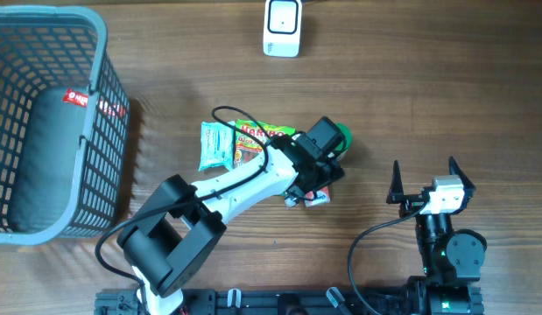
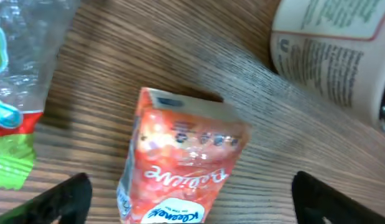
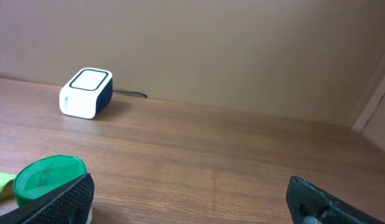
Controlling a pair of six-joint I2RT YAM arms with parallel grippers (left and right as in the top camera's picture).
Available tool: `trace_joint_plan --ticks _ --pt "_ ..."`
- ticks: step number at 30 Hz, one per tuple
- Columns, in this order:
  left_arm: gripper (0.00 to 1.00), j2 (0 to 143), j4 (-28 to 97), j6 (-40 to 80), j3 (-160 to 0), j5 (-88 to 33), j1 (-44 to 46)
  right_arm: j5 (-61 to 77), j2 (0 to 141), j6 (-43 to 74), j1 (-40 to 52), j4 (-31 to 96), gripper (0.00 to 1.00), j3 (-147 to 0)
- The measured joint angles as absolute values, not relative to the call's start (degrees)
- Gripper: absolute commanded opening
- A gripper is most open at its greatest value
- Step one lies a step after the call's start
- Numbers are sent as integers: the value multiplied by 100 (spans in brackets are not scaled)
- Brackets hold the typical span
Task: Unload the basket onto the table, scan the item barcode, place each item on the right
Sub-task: 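Carry the red packet out and set it right of the Haribo bag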
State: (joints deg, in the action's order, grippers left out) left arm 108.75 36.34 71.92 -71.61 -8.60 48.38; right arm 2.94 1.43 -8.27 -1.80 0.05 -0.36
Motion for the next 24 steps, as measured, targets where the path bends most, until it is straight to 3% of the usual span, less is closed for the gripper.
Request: trace_joint_plan --ticks 3,9,12,15,17,18,21,24 --pt "100 10442 3787 6934 -7161 -670 4770 294 143 -827 -180 5 100 -36" --pt "100 8038 4399 5424 -7802 370 3817 294 143 -827 -180 5 100 -36" --pt "100 6796 4639 4954 -7846 1103 2521 294 143 -827 -180 5 100 -36" --pt "100 5961 4781 4665 -7850 1557 379 292 143 -827 -176 5 100 -36" --pt "100 5828 4748 4405 -7850 1538 -292 292 143 -827 -176 5 100 -36" --pt "100 5867 4705 4224 -7852 1623 -1177 292 143 -827 -176 5 100 -36" --pt "100 6440 4595 4045 -7856 1282 -2370 292 143 -827 -176 5 100 -36" --pt "100 7682 4488 3966 -7865 904 -2867 292 143 -827 -176 5 100 -36"
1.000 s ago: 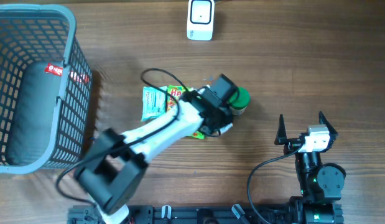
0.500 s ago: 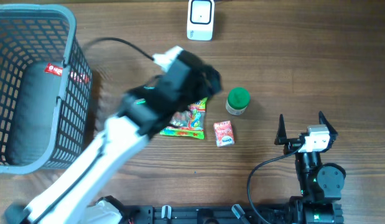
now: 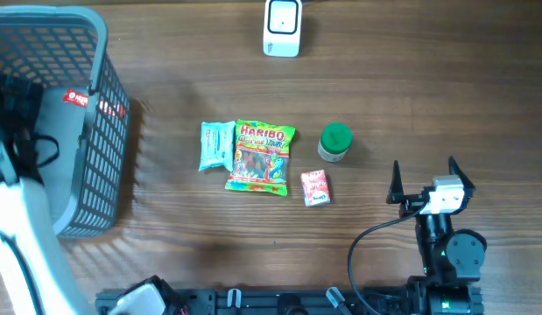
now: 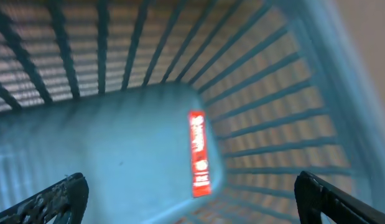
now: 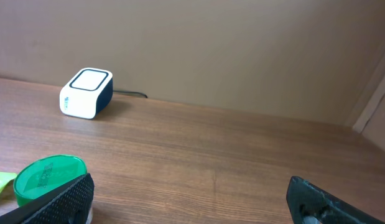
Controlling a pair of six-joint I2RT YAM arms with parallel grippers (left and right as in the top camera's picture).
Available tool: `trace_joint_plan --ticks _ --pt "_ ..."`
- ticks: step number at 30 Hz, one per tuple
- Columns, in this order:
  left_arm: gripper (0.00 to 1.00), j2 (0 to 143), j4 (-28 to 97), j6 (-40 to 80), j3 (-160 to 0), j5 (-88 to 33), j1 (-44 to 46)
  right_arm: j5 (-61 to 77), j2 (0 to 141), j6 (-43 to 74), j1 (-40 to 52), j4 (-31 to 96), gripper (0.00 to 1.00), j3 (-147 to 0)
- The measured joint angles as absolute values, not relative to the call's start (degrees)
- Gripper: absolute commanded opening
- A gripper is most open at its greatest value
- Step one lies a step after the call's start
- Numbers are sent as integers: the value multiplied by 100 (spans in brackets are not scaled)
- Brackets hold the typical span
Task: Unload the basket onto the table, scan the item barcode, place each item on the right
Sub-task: 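Carry the red packet out and set it right of the Haribo bag, then lower the left gripper into the basket and grasp the red Nescafé stick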
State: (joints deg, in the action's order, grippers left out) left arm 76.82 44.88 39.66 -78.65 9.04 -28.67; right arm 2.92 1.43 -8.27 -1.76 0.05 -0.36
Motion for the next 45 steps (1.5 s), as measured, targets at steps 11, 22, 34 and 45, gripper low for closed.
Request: trace_joint_plan --ticks 11,22,34,45 --pt "4 10875 2596 1883 -7852 631 -2045 292 143 -827 -176 5 100 -36" --pt "4 11583 1684 1356 -7850 615 -1787 292 143 -827 -176 5 100 -36" --pt "4 11675 3868 2073 -8232 563 -2504 292 143 -827 -176 5 100 -36" --pt "100 11306 4567 2915 -7981 609 -2714 292 143 -827 -176 5 100 -36"
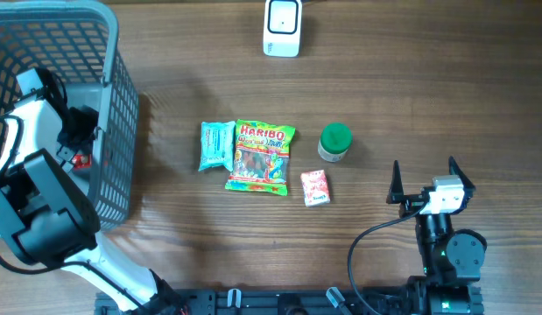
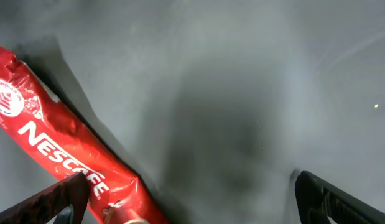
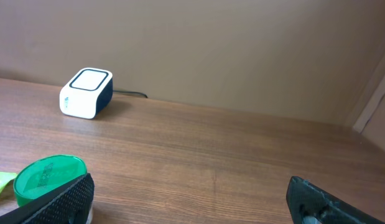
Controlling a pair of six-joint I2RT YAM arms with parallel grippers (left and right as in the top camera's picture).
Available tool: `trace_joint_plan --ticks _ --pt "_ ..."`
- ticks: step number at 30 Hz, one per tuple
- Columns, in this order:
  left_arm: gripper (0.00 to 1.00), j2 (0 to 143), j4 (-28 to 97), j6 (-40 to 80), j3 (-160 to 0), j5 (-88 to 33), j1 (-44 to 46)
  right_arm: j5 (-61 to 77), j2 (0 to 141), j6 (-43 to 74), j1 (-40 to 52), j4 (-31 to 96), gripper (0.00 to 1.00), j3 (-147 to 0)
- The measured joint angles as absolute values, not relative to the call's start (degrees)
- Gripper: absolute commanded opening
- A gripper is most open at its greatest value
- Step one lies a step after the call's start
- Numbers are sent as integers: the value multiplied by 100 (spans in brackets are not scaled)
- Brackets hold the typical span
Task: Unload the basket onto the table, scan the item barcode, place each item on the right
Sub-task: 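Lower the left gripper into the basket and grasp the red Nescafé stick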
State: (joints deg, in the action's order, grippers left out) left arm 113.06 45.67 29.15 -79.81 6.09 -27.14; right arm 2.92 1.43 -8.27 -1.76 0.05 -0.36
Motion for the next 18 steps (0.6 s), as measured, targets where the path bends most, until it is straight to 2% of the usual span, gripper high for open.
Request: trace_joint_plan --ticks 4,10,14,18 --pt "100 11251 4713 3240 -7970 604 -2711 292 143 -827 -176 5 100 -36" --pt "100 10820 5269 2967 -8595 589 -2711 292 143 -827 -176 5 100 -36" --pt "100 10521 5793 3417 -8652 587 -2707 292 143 -827 -176 5 100 -36" --pt "100 10521 5662 4071 -8237 613 -2707 292 143 -827 -176 8 100 -36"
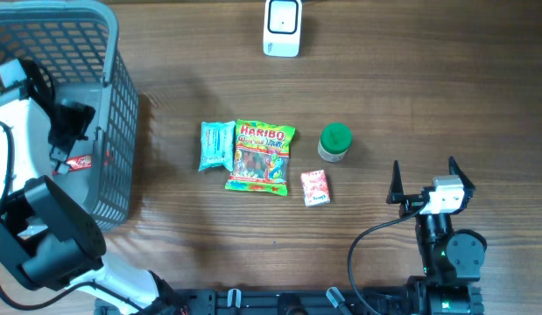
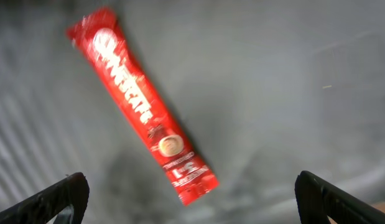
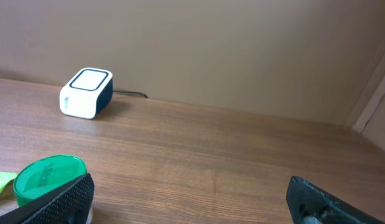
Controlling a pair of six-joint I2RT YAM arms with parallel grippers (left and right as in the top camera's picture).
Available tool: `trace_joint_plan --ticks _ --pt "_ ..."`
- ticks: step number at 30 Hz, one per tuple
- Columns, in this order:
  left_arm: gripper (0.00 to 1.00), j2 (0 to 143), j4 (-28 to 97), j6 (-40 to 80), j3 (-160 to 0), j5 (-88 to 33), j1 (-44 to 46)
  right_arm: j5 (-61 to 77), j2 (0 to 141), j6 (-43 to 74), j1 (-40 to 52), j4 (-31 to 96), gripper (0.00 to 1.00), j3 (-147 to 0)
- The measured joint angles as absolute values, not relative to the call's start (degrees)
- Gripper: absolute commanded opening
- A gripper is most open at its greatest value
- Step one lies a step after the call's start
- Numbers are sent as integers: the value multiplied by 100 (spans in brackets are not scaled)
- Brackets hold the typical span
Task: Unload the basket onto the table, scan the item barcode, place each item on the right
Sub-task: 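Lower the left gripper into the basket and grasp the red Nescafé stick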
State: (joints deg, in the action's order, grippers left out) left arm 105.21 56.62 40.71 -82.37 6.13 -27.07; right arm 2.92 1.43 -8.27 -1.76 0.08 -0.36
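Note:
A red Nescafe stick [image 2: 142, 106] lies flat on the grey floor of the basket [image 1: 120, 131]; from overhead the stick [image 1: 79, 162] shows through the mesh. My left gripper [image 2: 192, 208] hangs open above it, holding nothing, its fingertips [image 2: 68, 196] far apart. The white scanner [image 1: 282, 26] stands at the table's far edge and also shows in the right wrist view, scanner [image 3: 86, 93]. My right gripper [image 3: 192, 208] rests open and empty near the front right.
In the middle of the table lie a teal packet [image 1: 216, 144], a Haribo bag [image 1: 260, 156], a green-lidded jar [image 1: 334, 142] and a small red pack [image 1: 315, 187]. The basket's tall mesh walls surround the left arm. A cable runs from the scanner.
The left gripper now sits farther from the Nescafe stick, so the whole stick shows instead of only its end. It stays open and empty. The right arm has not moved.
The left gripper was open over the small red pack on the table. Then it was above the basket, looking down at the stick. Then it was low inside the basket beside the stick, and now higher above it, still empty.

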Motion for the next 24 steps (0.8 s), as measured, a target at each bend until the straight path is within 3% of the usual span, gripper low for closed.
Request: trace_joint_plan --ticks 12,13,14,16,24 --pt "100 10514 3883 4982 -6626 1496 -2709 292 143 -827 -176 5 100 -36" --pt "97 10433 3667 5039 -6488 1577 -2714 292 143 -827 -176 5 100 -36" --pt "85 10377 3500 5074 -6381 1636 -2735 292 143 -827 -176 5 100 -36" --pt "4 10256 3203 5113 -6156 1796 -2797 292 143 -827 -176 5 100 -36" --pt "4 10269 3262 4744 -6184 1789 -2976 292 143 -827 -176 5 100 -36"
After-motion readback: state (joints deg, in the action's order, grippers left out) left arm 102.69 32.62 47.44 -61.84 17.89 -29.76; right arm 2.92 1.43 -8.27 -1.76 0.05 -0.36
